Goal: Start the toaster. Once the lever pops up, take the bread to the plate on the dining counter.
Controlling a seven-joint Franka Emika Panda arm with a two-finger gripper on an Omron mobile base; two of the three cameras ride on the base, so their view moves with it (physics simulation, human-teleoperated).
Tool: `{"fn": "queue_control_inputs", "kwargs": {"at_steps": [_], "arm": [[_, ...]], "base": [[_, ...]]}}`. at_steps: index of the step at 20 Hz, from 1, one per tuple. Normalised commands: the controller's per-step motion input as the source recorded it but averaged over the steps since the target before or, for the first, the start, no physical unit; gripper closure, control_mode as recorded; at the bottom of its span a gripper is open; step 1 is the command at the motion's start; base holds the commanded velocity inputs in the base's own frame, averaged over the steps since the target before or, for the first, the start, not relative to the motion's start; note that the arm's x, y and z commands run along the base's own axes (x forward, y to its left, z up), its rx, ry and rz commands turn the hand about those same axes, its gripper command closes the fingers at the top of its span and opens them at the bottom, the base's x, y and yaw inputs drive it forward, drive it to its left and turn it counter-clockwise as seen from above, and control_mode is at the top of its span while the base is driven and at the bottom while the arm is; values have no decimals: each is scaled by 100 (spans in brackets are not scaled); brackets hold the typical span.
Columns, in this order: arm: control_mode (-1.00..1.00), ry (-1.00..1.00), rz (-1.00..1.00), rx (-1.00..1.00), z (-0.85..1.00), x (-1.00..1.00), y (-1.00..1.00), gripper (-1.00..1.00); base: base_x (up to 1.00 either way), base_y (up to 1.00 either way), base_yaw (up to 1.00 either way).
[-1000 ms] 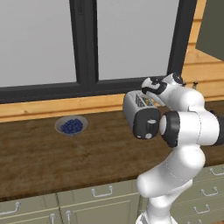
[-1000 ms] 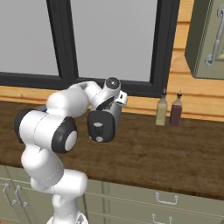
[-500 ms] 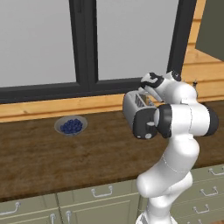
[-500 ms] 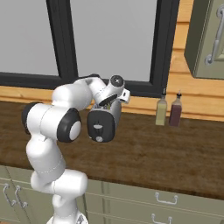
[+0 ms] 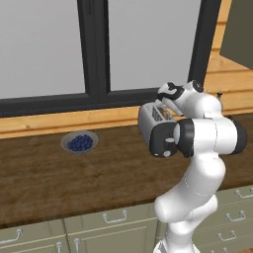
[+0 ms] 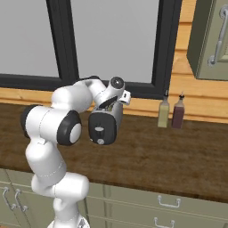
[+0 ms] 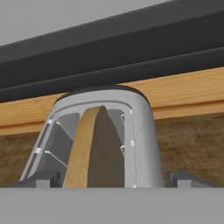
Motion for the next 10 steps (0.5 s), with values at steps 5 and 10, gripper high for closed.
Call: {"fn": "queue_control_inputs", "kwargs": {"at_steps": [5,10], "arm": [[-100,3,0,0,-38,-17,34,100],[-100,0,0,0,-3,-42,21,100]], "base": [[0,0,0],[0,0,0]]}}
